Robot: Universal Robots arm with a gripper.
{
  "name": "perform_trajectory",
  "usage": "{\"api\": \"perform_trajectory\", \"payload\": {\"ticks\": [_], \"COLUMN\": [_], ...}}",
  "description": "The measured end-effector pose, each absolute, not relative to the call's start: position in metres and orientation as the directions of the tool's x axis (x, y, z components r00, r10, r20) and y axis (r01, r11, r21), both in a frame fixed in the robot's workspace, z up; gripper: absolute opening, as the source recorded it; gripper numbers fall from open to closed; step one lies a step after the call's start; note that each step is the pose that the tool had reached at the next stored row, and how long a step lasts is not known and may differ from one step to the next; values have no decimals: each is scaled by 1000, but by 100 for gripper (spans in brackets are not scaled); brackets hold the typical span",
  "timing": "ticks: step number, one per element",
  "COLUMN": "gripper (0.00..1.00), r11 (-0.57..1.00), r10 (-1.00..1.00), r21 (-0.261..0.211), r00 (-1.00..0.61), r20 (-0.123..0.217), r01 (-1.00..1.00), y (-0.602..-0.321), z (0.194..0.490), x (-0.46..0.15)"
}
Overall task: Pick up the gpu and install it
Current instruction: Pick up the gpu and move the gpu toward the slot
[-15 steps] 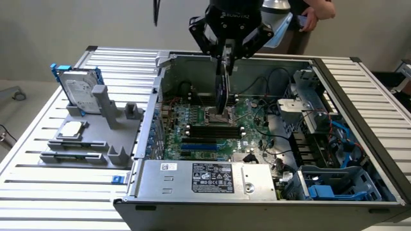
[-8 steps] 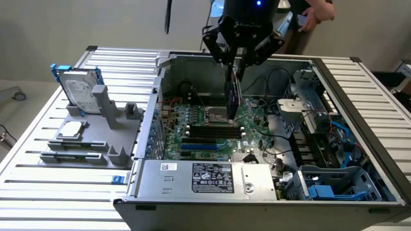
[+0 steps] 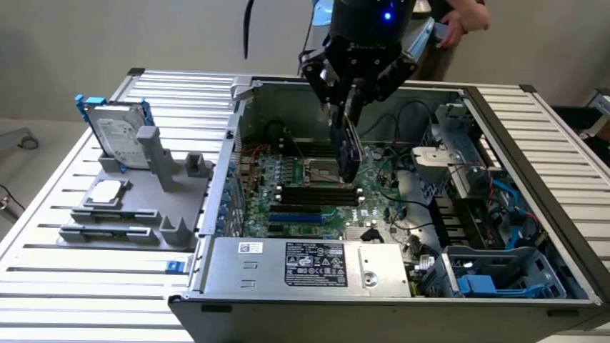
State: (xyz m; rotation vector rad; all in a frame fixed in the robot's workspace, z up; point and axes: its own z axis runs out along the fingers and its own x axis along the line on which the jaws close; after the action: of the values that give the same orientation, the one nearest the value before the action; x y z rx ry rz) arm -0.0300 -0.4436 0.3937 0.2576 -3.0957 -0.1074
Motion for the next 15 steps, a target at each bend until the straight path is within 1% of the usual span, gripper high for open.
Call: {"api": "perform_trajectory", "payload": {"ticks": [15], "gripper": [26], "r11": [903], "r10": [-427], "r21": [72], "r00": [-904], "r20": [27], "r01": [-424], "y": [-444], "z": [384], "x": [-30]}}
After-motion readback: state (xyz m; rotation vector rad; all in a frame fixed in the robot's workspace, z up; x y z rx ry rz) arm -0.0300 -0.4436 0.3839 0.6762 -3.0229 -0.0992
